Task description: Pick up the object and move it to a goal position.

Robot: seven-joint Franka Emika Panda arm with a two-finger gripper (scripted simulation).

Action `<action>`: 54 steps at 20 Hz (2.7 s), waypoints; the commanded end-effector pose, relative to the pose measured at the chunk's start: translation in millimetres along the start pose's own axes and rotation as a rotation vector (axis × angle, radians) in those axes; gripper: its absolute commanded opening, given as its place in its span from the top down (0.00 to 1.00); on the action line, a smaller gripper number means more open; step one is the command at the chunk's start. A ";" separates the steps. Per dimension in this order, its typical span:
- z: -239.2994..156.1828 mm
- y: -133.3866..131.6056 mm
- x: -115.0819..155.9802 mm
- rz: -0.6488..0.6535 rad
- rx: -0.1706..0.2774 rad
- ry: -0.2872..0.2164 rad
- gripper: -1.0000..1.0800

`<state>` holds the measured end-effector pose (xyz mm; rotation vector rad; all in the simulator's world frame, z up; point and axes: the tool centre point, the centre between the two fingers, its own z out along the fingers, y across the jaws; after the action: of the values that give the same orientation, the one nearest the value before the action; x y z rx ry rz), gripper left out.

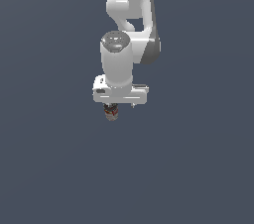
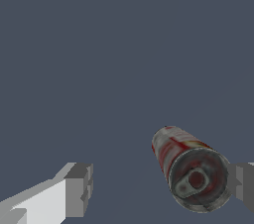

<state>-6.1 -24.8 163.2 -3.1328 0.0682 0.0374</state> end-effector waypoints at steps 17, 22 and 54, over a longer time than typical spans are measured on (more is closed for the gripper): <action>-13.2 19.6 2.7 -0.027 -0.017 0.016 0.04; -10.0 22.6 0.4 -0.062 -0.017 0.016 0.04; 35.8 56.0 -39.3 -0.568 -0.014 0.021 0.04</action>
<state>-47.9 -78.5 128.5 -3.0384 -0.7994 0.0010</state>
